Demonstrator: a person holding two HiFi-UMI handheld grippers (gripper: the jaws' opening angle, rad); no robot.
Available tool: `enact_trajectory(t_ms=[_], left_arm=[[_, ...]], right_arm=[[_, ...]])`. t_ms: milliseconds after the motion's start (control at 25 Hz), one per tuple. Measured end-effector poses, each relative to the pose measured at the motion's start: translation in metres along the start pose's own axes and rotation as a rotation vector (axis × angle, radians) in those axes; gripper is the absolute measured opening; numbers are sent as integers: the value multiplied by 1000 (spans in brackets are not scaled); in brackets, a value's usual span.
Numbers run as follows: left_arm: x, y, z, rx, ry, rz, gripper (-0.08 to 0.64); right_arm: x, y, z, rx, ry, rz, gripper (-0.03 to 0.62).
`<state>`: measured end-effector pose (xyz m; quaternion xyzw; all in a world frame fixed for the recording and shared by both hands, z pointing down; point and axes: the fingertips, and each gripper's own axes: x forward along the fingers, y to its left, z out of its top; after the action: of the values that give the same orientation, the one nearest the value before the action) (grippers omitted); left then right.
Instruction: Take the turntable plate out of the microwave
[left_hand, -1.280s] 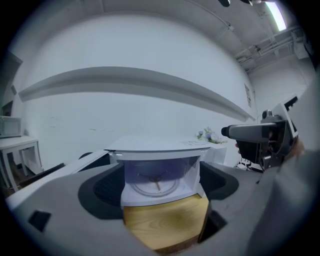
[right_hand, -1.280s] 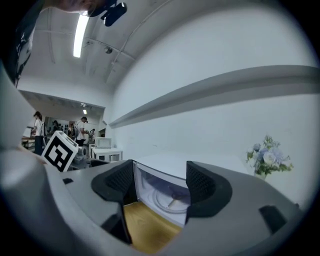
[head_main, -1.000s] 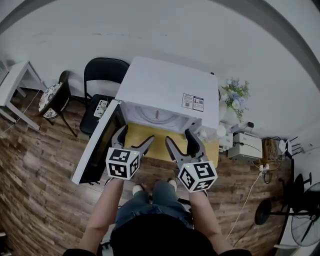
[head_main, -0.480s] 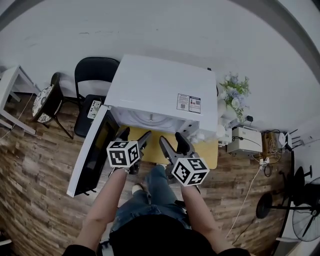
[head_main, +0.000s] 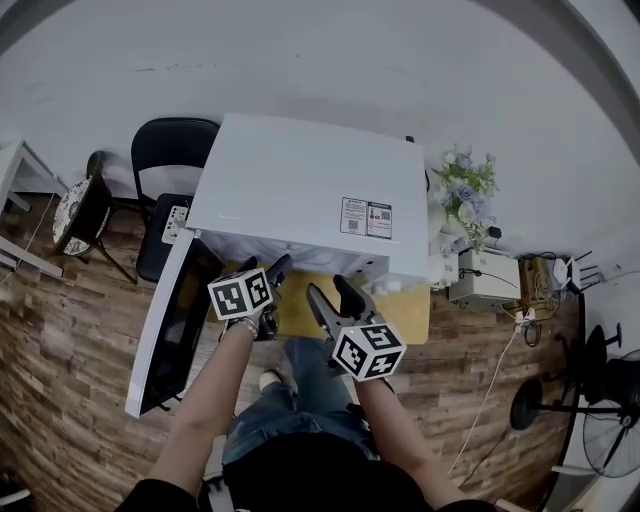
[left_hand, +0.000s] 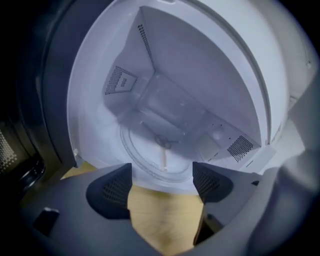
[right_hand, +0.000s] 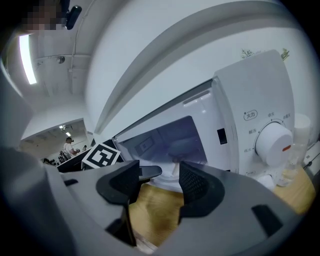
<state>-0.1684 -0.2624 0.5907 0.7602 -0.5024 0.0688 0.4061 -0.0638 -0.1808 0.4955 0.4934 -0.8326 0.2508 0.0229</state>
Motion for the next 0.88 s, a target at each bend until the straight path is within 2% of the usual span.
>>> enact_trajectory(t_ms=[80,200,400,520,680,880], left_arm=[[5,2,-1,-55,10,-7,380],[9,1,-6,-181,11,-31,345],[11,7,-7,-335,-34,-35,284],[11,9,-3,-443,-56,-55,281],[13,11,3,-528,-79,-70,264],[17,21,1,-666,-101,-58,196]], right_arm=[[1,-2,0,2,-4,-5,257],[0,-6,-1,9,-10,-22,249],[-3,-10,-5,16,-15,-38,240],[-3,-10,-7,24,-18,-42,238],[-1,-9,-11,29,-10,-43,236],[2,-9,-13,23,-5,-40,233]])
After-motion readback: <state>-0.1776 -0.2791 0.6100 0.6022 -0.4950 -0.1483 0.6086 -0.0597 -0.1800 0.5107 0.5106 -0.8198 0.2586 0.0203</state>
